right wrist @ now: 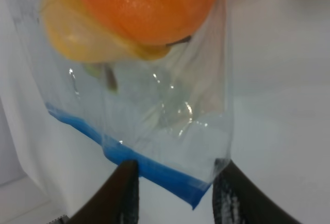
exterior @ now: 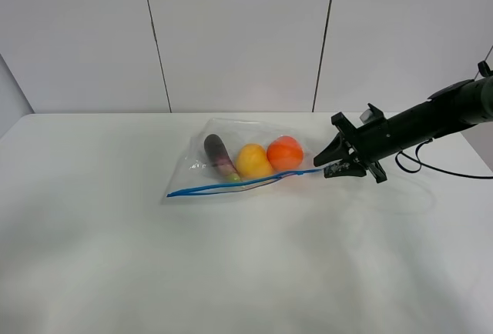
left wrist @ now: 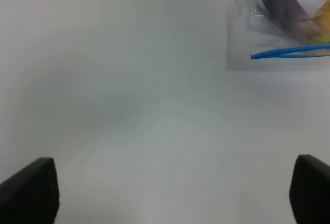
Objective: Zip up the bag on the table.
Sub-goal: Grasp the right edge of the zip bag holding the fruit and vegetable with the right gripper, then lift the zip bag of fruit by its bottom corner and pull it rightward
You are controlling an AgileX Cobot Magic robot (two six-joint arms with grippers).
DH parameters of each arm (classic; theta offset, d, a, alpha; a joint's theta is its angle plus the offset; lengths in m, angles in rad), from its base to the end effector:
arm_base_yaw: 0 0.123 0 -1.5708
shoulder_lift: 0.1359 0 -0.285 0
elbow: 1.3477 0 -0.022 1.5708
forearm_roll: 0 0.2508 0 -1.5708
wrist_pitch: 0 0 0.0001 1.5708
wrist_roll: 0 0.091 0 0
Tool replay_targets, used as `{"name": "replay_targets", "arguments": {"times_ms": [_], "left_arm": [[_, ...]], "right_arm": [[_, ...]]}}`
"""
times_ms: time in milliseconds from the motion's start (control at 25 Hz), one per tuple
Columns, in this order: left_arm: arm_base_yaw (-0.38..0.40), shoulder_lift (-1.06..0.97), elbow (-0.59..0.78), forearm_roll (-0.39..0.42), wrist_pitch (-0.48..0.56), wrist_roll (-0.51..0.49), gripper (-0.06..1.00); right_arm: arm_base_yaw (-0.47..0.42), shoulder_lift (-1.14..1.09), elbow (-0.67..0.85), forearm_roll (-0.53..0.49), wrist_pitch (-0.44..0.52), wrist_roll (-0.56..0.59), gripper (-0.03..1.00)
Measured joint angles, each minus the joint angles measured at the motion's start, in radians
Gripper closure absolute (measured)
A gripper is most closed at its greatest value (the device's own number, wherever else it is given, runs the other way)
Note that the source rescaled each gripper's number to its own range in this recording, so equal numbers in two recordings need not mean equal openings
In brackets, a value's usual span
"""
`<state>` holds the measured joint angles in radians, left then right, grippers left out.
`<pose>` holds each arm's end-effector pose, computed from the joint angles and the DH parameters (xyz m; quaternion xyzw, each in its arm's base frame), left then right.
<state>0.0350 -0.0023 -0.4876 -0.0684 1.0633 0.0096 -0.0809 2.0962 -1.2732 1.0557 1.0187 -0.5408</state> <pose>-0.0038 -0.0056 0.2738 -0.0097 0.8560 -0.0227 0.5164 0.3896 0.0361 0.1356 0.0984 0.9065 0.4077 0.0478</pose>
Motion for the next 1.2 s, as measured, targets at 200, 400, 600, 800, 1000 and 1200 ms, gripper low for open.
{"name": "replay_targets", "arguments": {"times_ms": [200, 400, 600, 800, 1000, 1200], "left_arm": [[0.000, 0.000, 0.000, 0.000, 0.000, 0.000, -0.06], [0.000, 0.000, 0.000, 0.000, 0.000, 0.000, -0.06], [0.000, 0.000, 0.000, 0.000, 0.000, 0.000, -0.06], [0.000, 0.000, 0.000, 0.000, 0.000, 0.000, -0.06], [0.000, 0.000, 0.000, 0.000, 0.000, 0.000, -0.06], [0.000, 0.000, 0.000, 0.000, 0.000, 0.000, -0.06]], "right_arm": [[0.000, 0.000, 0.000, 0.001, -0.011, 0.000, 0.75], [0.000, 0.000, 0.000, 0.001, -0.013, 0.000, 0.89], [0.000, 0.000, 0.000, 0.001, -0.014, -0.005, 0.96], [0.000, 0.000, 0.000, 0.001, -0.013, -0.016, 0.97], [0.000, 0.000, -0.003, 0.003, 0.011, -0.055, 0.97], [0.010, 0.000, -0.031, 0.043, 0.072, -0.068, 0.97]]}}
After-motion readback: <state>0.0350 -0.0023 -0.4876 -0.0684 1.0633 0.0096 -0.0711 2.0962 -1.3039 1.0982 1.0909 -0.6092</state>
